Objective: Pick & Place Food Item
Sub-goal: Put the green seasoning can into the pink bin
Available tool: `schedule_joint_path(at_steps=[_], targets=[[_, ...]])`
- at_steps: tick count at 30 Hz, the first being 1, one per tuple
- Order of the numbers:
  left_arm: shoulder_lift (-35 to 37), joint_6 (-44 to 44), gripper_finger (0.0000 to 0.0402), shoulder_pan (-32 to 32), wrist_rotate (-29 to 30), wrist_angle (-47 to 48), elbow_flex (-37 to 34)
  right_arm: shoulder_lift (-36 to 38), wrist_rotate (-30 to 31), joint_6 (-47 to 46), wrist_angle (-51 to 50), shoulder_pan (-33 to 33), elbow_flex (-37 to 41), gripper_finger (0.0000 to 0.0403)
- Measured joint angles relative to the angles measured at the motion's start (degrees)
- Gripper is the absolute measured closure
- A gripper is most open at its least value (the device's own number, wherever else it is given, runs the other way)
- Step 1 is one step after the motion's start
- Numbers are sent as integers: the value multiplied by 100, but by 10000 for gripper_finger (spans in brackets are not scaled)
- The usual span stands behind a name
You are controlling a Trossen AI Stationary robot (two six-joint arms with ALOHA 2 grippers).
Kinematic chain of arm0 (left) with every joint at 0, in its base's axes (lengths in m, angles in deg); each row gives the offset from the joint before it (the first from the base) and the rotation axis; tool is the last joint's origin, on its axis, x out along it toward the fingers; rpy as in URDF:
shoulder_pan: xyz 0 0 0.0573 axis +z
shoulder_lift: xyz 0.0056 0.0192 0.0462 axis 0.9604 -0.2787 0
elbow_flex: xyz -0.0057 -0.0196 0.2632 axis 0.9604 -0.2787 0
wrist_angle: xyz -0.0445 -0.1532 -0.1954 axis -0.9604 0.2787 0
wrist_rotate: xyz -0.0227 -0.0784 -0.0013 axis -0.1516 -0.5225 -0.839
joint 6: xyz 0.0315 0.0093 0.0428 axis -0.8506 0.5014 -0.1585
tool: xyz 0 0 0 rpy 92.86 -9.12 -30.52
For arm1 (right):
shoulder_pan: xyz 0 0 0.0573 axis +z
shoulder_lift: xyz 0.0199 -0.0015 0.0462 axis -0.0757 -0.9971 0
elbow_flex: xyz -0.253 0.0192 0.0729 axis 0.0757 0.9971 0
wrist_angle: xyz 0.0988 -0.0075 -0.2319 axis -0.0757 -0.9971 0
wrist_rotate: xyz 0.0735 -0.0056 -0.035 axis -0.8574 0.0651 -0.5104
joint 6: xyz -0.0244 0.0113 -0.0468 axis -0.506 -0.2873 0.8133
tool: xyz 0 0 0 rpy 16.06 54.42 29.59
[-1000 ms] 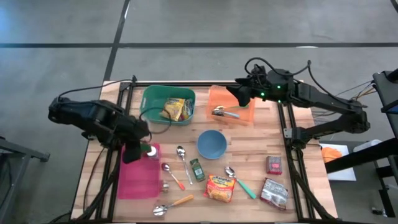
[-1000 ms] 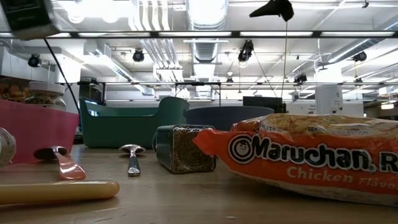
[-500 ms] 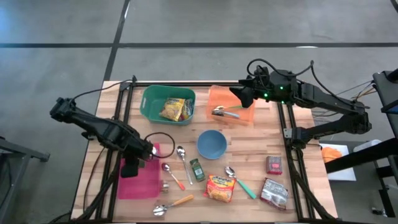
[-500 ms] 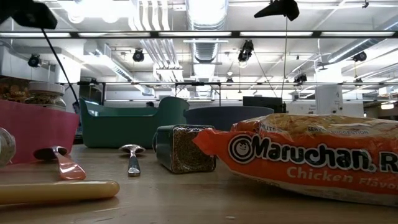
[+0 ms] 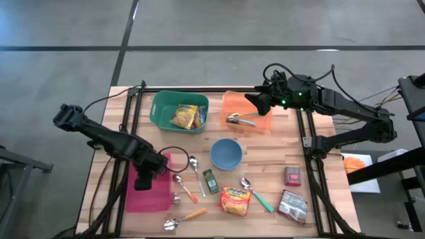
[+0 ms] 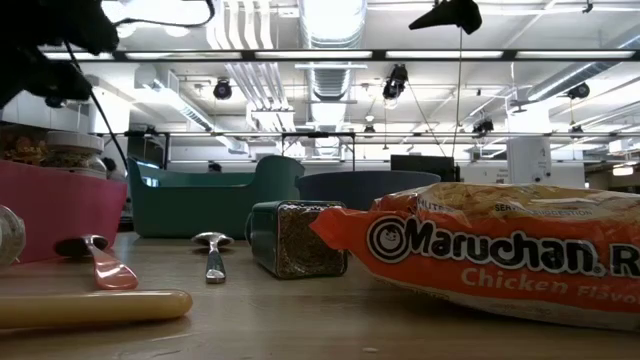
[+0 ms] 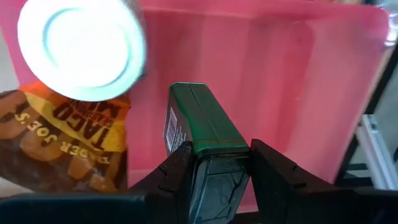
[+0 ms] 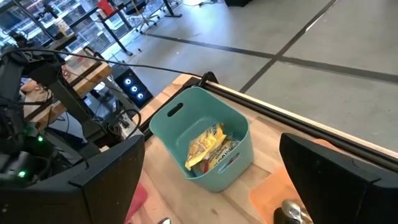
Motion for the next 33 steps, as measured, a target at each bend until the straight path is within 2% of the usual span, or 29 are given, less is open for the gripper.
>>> schedule_joint_path(at_steps=[16, 28, 33], targets=[[-1, -140, 283, 767, 14, -223, -469, 0, -14, -92, -31, 0, 0, 34], [-4, -329, 283, 932, -21, -373, -745, -2, -16, -107, -31, 0, 0, 34], [-4, -322, 248, 937, -46, -493, -734, -2, -16, -107, -30, 0, 0, 34]])
